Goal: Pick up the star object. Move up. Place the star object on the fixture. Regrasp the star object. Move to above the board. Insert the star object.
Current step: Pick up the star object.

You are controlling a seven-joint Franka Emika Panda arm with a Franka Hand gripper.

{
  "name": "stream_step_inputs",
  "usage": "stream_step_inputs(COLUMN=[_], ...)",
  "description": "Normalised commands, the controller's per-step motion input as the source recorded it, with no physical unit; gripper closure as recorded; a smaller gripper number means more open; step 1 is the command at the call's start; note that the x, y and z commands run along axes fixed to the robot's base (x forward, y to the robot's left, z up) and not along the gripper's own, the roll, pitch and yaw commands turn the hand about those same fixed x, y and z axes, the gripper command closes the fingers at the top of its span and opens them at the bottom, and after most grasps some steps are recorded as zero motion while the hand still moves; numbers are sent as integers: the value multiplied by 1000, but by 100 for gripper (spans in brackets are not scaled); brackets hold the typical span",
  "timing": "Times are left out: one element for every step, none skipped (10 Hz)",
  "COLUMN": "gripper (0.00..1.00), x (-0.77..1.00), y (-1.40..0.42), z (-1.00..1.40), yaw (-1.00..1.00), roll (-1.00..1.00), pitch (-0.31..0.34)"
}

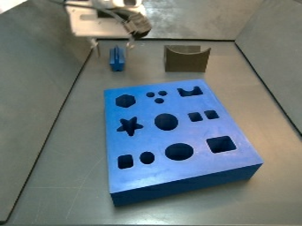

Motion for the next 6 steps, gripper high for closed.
stream_step_inputs(gripper=[0,0,0,100,100,100], x=[0,40,0,0,0,0], y=[0,594,0,0,0,0], z=[-211,-231,0,0,0,0], yaw=[0,209,0,0,0,0], roll=[0,-903,-11,0,0,0], pitch=[0,-66,0,0,0,0])
